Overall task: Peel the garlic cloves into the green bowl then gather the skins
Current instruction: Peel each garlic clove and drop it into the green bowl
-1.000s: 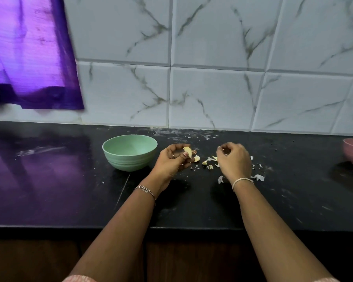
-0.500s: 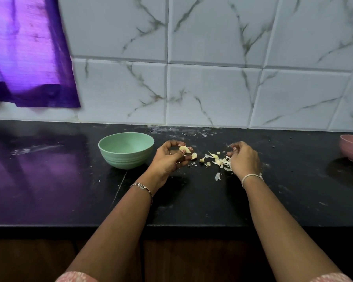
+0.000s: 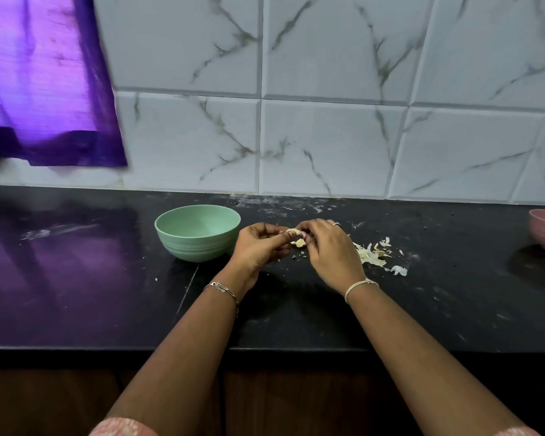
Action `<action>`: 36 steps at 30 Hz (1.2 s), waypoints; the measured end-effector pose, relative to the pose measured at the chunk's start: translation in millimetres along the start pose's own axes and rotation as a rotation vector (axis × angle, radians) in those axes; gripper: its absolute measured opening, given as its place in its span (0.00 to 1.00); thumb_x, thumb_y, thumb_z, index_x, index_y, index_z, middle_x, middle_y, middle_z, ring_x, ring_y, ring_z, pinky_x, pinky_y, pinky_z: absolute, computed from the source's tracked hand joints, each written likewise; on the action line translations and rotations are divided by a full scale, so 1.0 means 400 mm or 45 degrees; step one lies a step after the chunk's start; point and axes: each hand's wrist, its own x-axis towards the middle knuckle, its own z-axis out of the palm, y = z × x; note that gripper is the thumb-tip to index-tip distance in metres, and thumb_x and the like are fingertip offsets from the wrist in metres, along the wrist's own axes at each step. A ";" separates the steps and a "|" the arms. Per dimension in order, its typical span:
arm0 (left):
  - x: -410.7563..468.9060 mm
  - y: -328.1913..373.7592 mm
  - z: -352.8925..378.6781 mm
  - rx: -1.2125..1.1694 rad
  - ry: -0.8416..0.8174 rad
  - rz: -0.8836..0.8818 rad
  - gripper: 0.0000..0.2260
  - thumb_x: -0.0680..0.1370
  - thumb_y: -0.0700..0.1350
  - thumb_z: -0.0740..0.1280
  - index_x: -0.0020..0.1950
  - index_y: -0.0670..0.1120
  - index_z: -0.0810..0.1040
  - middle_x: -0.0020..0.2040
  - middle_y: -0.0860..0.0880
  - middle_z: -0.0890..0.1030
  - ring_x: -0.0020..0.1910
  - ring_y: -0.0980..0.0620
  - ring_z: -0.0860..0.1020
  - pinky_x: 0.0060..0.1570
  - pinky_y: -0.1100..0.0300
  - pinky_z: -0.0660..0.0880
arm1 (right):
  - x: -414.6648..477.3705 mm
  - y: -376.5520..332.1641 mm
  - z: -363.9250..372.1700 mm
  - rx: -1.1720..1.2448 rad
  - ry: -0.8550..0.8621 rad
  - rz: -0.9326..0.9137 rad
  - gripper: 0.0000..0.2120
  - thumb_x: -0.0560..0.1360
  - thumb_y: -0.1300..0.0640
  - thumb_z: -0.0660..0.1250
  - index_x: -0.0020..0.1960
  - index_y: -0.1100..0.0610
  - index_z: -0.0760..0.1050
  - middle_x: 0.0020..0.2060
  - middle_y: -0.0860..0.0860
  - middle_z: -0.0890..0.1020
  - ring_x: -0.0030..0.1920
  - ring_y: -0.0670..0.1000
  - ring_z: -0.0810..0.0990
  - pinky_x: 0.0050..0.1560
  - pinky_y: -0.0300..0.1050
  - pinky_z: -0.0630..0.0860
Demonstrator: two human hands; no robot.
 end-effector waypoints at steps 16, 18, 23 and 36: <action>-0.003 -0.001 0.005 0.042 -0.043 0.037 0.08 0.71 0.38 0.75 0.46 0.37 0.80 0.35 0.45 0.83 0.32 0.54 0.80 0.38 0.61 0.81 | 0.002 -0.023 0.003 -0.307 0.113 0.008 0.11 0.74 0.65 0.65 0.52 0.55 0.81 0.44 0.50 0.83 0.47 0.54 0.78 0.44 0.49 0.72; -0.005 -0.003 0.007 0.087 -0.079 0.047 0.08 0.71 0.38 0.75 0.47 0.38 0.81 0.35 0.47 0.83 0.33 0.54 0.80 0.39 0.62 0.81 | 0.002 -0.025 0.004 -0.363 0.121 0.015 0.10 0.73 0.65 0.67 0.51 0.54 0.80 0.43 0.49 0.83 0.46 0.54 0.79 0.44 0.48 0.71; 0.001 -0.014 0.005 0.242 -0.146 0.151 0.03 0.74 0.36 0.71 0.44 0.42 0.82 0.34 0.51 0.84 0.33 0.58 0.81 0.38 0.64 0.80 | 0.005 -0.021 -0.003 -0.307 0.056 0.083 0.13 0.74 0.65 0.64 0.52 0.51 0.80 0.45 0.47 0.83 0.50 0.52 0.78 0.50 0.48 0.66; 0.022 -0.025 0.009 0.295 -0.134 0.115 0.06 0.80 0.38 0.64 0.50 0.37 0.79 0.32 0.48 0.77 0.28 0.59 0.74 0.38 0.64 0.80 | 0.002 0.018 0.002 0.179 0.014 0.198 0.11 0.75 0.66 0.65 0.51 0.55 0.83 0.44 0.50 0.85 0.46 0.54 0.82 0.54 0.56 0.75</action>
